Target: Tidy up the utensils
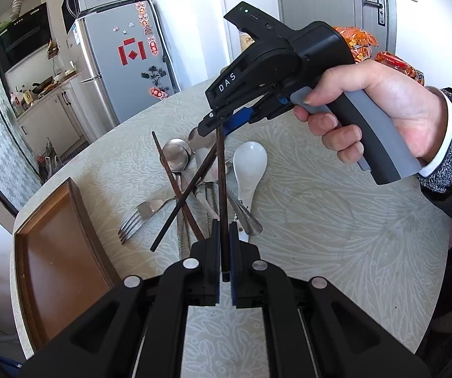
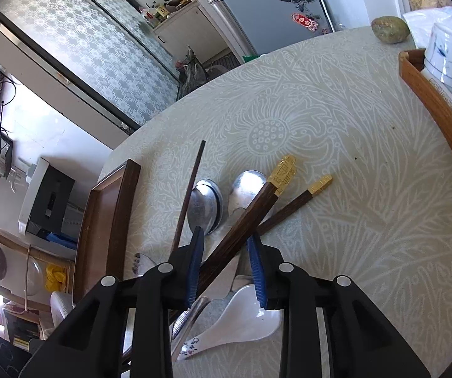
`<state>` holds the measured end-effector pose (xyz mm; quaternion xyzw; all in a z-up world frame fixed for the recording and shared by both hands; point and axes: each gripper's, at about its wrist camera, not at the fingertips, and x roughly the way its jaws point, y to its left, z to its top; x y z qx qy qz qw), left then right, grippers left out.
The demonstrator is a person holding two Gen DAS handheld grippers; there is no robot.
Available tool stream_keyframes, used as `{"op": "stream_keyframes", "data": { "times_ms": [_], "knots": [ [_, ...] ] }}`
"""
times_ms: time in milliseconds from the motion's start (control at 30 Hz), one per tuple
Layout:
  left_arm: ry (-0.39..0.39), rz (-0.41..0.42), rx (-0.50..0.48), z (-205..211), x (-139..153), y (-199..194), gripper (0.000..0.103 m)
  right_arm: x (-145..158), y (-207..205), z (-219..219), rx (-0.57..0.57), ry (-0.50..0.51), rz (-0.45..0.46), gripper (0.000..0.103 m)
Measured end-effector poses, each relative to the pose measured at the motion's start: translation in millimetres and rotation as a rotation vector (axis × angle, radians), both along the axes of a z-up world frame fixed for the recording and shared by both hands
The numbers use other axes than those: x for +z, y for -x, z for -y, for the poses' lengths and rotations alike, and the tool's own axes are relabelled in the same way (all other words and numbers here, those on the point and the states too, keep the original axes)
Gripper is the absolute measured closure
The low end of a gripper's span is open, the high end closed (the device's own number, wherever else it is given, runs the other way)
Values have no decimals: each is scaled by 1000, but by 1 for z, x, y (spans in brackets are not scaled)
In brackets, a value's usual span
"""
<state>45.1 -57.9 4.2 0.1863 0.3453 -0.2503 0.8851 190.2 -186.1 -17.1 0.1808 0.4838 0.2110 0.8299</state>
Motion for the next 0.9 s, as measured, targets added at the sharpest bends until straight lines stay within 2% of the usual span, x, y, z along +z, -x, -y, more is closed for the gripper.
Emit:
{"op": "stream_keyframes", "data": {
  "times_ms": [133,300,333,467,700,800,900],
  "knots": [
    [3,16,38,-21,7,5,97,12,-2,-34,46,18,17,75],
    [2,30,113,-64,12,8,97,22,-11,-98,129,38,31,75],
    [4,27,131,-75,12,7,97,25,-14,-113,148,46,40,83],
    [12,20,208,-116,9,1,97,32,-30,-174,226,63,58,84],
    [18,-22,341,-178,-11,-20,97,10,-62,-257,329,102,27,85],
    [13,-40,382,-193,-22,-27,97,-3,-69,-283,350,139,20,85],
    [-24,-48,405,-197,-31,-33,96,-10,-72,-298,359,175,28,84]
  ]
}}
